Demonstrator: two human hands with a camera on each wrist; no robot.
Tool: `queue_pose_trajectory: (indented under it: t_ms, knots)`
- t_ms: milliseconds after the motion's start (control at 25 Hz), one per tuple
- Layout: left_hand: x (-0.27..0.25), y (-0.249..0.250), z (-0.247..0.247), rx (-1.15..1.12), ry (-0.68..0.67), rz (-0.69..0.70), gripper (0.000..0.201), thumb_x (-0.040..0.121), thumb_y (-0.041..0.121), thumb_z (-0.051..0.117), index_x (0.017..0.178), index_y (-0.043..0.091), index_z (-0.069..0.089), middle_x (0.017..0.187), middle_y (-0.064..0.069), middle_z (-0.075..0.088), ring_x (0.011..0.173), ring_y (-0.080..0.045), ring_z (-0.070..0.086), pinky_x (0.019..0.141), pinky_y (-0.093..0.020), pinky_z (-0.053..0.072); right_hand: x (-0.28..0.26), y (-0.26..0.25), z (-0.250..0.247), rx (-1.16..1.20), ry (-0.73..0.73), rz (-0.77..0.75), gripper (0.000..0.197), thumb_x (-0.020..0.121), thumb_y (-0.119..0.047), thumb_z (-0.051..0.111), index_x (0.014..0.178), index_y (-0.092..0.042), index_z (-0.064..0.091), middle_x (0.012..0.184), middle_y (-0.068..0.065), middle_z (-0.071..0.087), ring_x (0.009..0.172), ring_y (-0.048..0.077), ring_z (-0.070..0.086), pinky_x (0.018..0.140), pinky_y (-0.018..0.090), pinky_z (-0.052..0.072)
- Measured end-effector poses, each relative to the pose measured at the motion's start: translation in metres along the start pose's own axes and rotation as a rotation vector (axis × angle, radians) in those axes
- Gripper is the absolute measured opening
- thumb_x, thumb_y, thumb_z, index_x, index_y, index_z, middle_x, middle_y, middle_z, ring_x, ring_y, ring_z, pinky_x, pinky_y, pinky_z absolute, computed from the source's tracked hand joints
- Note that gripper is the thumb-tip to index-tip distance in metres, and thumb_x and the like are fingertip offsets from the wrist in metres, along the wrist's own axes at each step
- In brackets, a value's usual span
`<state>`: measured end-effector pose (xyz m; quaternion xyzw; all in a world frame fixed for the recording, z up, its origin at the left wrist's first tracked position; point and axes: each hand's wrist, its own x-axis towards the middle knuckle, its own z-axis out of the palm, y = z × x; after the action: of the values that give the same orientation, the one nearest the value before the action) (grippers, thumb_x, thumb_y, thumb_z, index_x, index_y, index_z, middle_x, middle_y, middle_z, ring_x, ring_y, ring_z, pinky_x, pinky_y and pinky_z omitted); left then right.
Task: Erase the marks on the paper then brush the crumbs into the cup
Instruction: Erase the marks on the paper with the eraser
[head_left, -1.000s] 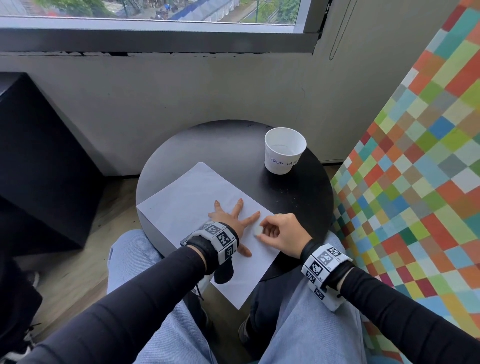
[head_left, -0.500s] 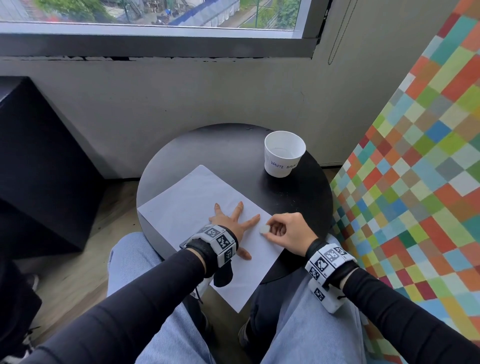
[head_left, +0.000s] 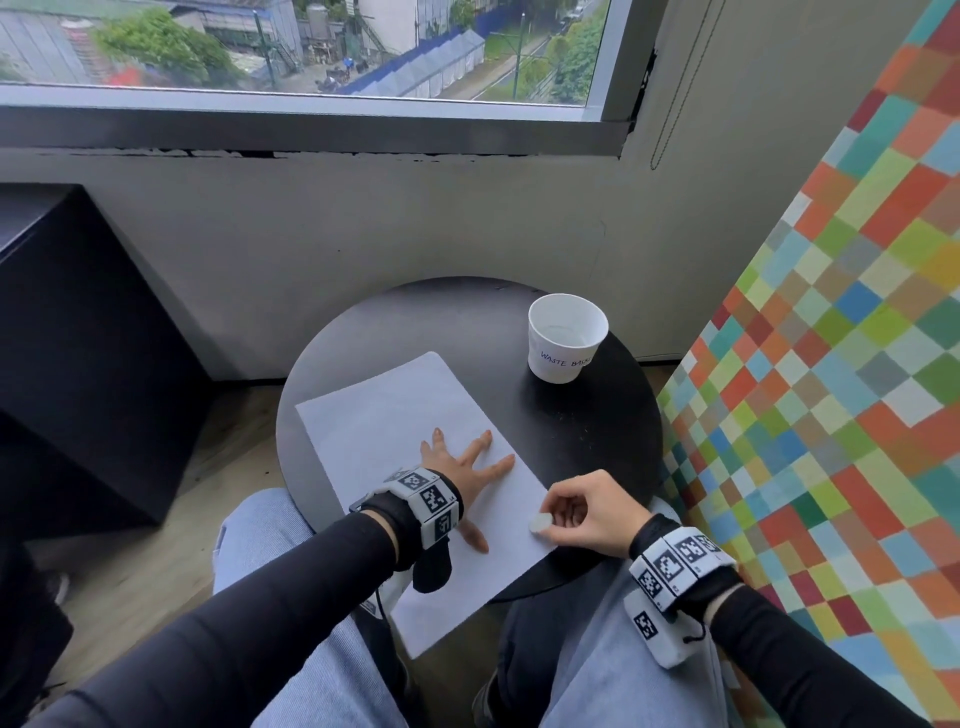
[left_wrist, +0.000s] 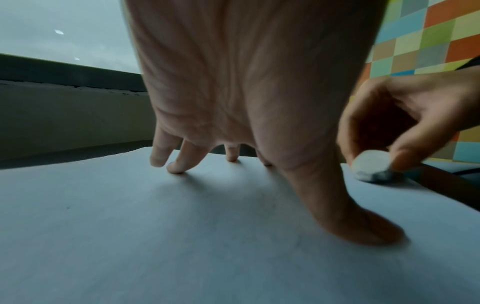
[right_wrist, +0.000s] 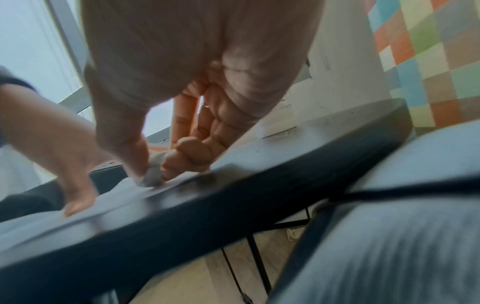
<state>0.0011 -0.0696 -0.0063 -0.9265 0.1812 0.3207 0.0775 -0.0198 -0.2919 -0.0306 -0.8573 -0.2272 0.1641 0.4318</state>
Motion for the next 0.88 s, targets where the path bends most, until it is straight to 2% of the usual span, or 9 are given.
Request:
queue_pose_trajectory:
  t_ms: [120, 240, 320, 400, 480, 520, 640, 800, 880]
  knots:
    - [-0.001, 0.002, 0.008, -0.034, 0.061, -0.047, 0.111, 0.077, 0.077, 0.058, 0.154, 0.041, -0.014, 0.163, 0.001, -0.023, 0.143, -0.057, -0.009, 0.115, -0.066, 0.008, 0.001, -0.008, 0.010, -0.013, -0.057, -0.051, 0.016, 0.074, -0.023, 0.078, 0.075, -0.010, 0.069, 0.060, 0.001, 0.061, 0.054, 0.004, 0.052, 0.055, 0.019, 0.044]
    - [0.000, 0.004, 0.011, -0.028, 0.077, -0.059, 0.108, 0.078, 0.079, 0.054, 0.153, 0.042, -0.016, 0.162, 0.002, -0.024, 0.144, -0.055, -0.010, 0.114, -0.067, 0.008, 0.013, -0.005, 0.009, -0.061, 0.157, -0.041, 0.014, 0.074, -0.019, 0.078, 0.075, -0.011, 0.067, 0.060, 0.001, 0.062, 0.052, 0.005, 0.052, 0.054, 0.017, 0.044]
    - [-0.001, 0.004, 0.010, -0.020, 0.065, -0.062, 0.109, 0.078, 0.080, 0.053, 0.153, 0.043, -0.017, 0.162, 0.003, -0.025, 0.144, -0.055, -0.010, 0.112, -0.071, 0.006, 0.018, -0.002, 0.008, -0.097, 0.245, -0.020, 0.012, 0.075, -0.018, 0.077, 0.075, -0.012, 0.067, 0.060, 0.000, 0.061, 0.053, 0.006, 0.052, 0.055, 0.015, 0.042]
    - [-0.001, 0.005, 0.009, -0.004, 0.059, -0.070, 0.111, 0.075, 0.083, 0.052, 0.152, 0.043, -0.018, 0.162, 0.003, -0.026, 0.144, -0.055, -0.011, 0.111, -0.073, 0.003, 0.017, 0.000, 0.011, -0.082, 0.202, -0.019, 0.013, 0.075, -0.019, 0.079, 0.077, -0.012, 0.068, 0.061, 0.000, 0.062, 0.053, 0.006, 0.052, 0.056, 0.014, 0.042]
    - [-0.002, 0.007, 0.010, 0.001, 0.056, -0.082, 0.114, 0.073, 0.085, 0.052, 0.152, 0.044, -0.019, 0.161, 0.002, -0.027, 0.144, -0.055, -0.012, 0.110, -0.074, 0.002, 0.015, -0.002, 0.014, -0.043, 0.088, -0.028, 0.015, 0.073, -0.019, 0.081, 0.078, -0.011, 0.070, 0.060, -0.002, 0.062, 0.053, 0.005, 0.053, 0.056, 0.014, 0.043]
    - [-0.003, 0.007, 0.009, 0.000, 0.052, -0.083, 0.115, 0.072, 0.085, 0.052, 0.152, 0.044, -0.019, 0.161, 0.002, -0.028, 0.143, -0.055, -0.013, 0.110, -0.074, 0.001, 0.016, -0.001, 0.013, -0.043, 0.086, -0.033, 0.016, 0.072, -0.020, 0.082, 0.078, -0.011, 0.070, 0.060, -0.003, 0.062, 0.053, 0.005, 0.054, 0.056, 0.014, 0.044]
    - [-0.002, 0.008, 0.009, -0.031, 0.041, -0.070, 0.117, 0.071, 0.084, 0.055, 0.152, 0.043, -0.020, 0.161, 0.002, -0.029, 0.143, -0.055, -0.016, 0.110, -0.074, 0.000, 0.020, 0.001, 0.011, -0.093, 0.253, -0.024, 0.012, 0.074, -0.018, 0.079, 0.076, -0.012, 0.070, 0.060, -0.004, 0.060, 0.053, 0.006, 0.053, 0.055, 0.014, 0.042]
    - [-0.003, 0.008, 0.008, -0.025, 0.025, -0.075, 0.117, 0.072, 0.083, 0.056, 0.151, 0.043, -0.021, 0.160, 0.001, -0.031, 0.143, -0.055, -0.016, 0.110, -0.075, 0.001, 0.019, 0.000, 0.014, -0.066, 0.129, -0.065, 0.015, 0.071, -0.018, 0.082, 0.077, -0.012, 0.070, 0.061, 0.000, 0.063, 0.053, 0.006, 0.054, 0.056, 0.014, 0.044]
    - [-0.002, 0.008, 0.007, -0.020, 0.026, -0.072, 0.117, 0.072, 0.083, 0.056, 0.151, 0.043, -0.021, 0.160, 0.001, -0.031, 0.143, -0.055, -0.016, 0.110, -0.074, 0.000, 0.021, 0.001, 0.012, -0.100, 0.217, -0.058, 0.013, 0.073, -0.018, 0.080, 0.077, -0.012, 0.070, 0.061, -0.002, 0.062, 0.054, 0.006, 0.053, 0.056, 0.014, 0.042]
